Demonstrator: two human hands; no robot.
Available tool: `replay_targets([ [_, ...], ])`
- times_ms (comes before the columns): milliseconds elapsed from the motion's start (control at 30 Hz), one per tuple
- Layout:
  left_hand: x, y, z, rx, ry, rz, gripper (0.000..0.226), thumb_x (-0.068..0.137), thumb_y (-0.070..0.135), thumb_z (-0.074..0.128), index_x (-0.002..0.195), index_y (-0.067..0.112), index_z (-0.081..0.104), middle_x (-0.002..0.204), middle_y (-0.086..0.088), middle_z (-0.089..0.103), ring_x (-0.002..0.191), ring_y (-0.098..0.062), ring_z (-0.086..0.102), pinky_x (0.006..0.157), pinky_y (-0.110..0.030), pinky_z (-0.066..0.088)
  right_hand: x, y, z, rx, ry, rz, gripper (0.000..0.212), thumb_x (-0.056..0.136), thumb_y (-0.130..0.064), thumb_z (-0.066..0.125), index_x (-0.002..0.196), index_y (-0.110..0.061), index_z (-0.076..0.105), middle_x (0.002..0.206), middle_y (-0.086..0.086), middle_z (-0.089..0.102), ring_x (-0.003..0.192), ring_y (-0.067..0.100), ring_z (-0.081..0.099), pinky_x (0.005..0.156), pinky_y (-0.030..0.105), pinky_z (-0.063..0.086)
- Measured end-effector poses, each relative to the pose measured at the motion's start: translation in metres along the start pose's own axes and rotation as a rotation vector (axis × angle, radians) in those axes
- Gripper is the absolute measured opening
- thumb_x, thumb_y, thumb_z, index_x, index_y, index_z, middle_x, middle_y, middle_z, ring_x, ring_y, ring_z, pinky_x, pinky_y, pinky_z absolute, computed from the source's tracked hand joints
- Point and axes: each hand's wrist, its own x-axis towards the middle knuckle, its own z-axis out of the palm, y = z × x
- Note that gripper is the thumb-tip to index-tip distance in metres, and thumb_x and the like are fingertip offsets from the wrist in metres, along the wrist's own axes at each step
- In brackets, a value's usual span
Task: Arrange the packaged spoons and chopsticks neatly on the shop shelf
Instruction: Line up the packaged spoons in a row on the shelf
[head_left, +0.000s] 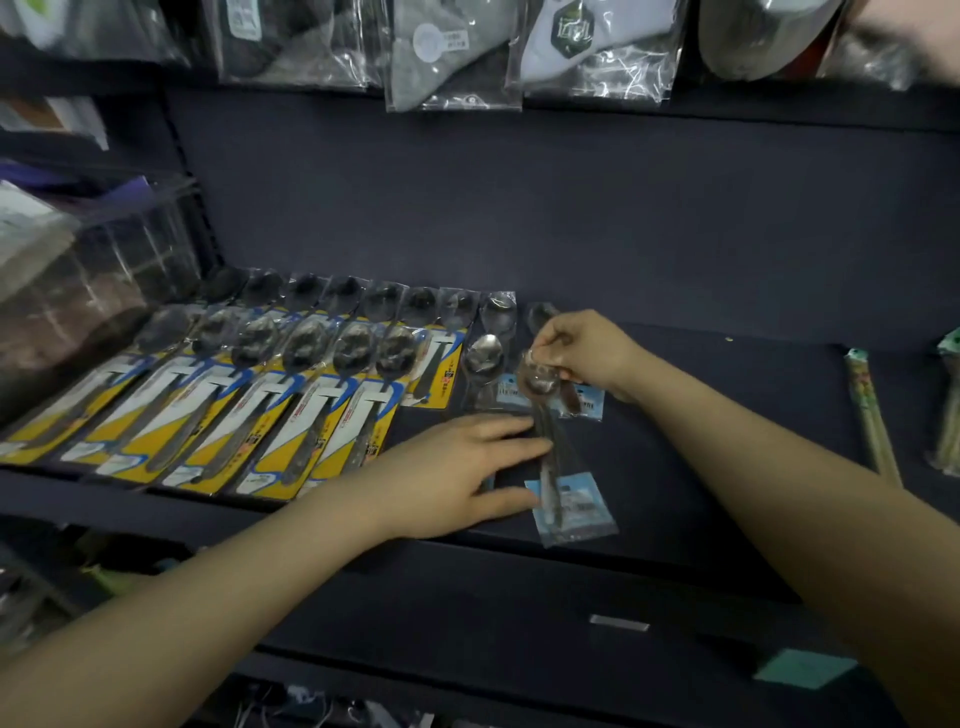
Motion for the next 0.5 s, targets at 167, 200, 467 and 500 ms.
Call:
replay_targets([
  [167, -0.001, 0.002, -0.002, -0.027, -0.012, -0.057, 0.057, 0.085, 0.061, 0.034, 0.137, 0.041, 0.03, 0.155, 0.007, 0.014, 0.141, -0.012, 0.014, 0.11, -0.022, 0.011, 0.009, 0.004, -0.009, -0.335, 0.163, -0.123, 0.017, 0.088, -0.014, 0.053, 0.091, -0.007, 0.069, 0.094, 0.004, 0.07, 0.091, 0.019, 0.062, 0.08, 0.026, 0.045],
  [200, -0.001, 0.003, -0.003, -0.039, -0.018, -0.067, 0.055, 0.085, 0.06, 0.035, 0.136, 0.04, 0.032, 0.155, 0.007, 0.015, 0.14, -0.013, 0.016, 0.11, -0.023, 0.013, 0.011, 0.007, -0.014, -0.376, 0.125, -0.166, 0.023, 0.089, -0.009, 0.049, 0.103, -0.009, 0.068, 0.111, 0.006, 0.068, 0.105, 0.02, 0.06, 0.089, 0.025, 0.041],
  [467, 0.008, 0.015, -0.001, 0.022, 0.025, -0.074, 0.065, 0.083, 0.065, 0.038, 0.138, 0.034, 0.024, 0.151, 0.0, 0.026, 0.136, -0.014, 0.024, 0.113, -0.029, 0.013, 0.023, 0.031, -0.027, -0.505, -0.25, -0.167, 0.049, 0.093, -0.015, 0.05, 0.14, -0.024, 0.039, 0.152, -0.002, 0.03, 0.141, 0.015, 0.025, 0.112, 0.024, 0.015],
  [500, 0.009, 0.016, 0.001, 0.054, 0.024, -0.054, 0.066, 0.083, 0.065, 0.037, 0.141, 0.039, 0.019, 0.151, -0.002, 0.023, 0.137, -0.016, 0.021, 0.113, -0.03, 0.01, 0.025, 0.031, -0.026, -0.533, -0.245, -0.176, 0.049, 0.093, -0.016, 0.05, 0.14, -0.022, 0.039, 0.152, 0.0, 0.031, 0.141, 0.017, 0.024, 0.114, 0.027, 0.015],
])
